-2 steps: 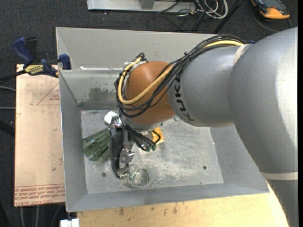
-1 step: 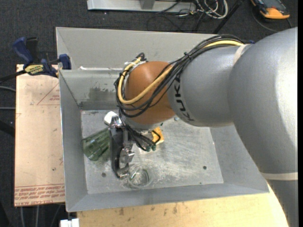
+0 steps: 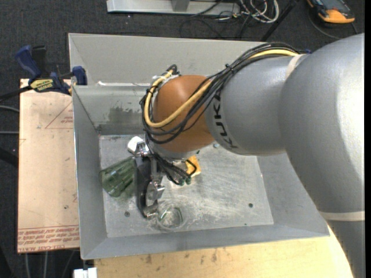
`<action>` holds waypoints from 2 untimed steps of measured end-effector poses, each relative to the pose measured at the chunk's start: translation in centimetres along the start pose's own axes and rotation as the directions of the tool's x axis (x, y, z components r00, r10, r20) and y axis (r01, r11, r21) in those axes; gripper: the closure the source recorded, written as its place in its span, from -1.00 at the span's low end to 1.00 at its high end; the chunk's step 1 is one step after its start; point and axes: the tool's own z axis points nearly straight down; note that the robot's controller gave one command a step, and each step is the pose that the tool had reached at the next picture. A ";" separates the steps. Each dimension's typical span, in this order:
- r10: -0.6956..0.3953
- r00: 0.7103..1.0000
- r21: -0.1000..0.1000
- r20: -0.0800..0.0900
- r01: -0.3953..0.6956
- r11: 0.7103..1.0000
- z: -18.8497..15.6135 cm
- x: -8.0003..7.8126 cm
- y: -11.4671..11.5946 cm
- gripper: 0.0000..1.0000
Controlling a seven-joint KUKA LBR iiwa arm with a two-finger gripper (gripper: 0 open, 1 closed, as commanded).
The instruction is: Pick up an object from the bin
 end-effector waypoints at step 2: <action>0.000 1.000 0.000 0.000 0.000 1.000 0.0 0.0 0.0 1.00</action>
Offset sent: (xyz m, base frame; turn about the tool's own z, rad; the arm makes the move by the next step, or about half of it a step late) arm -0.0109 0.0314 0.2321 -0.2202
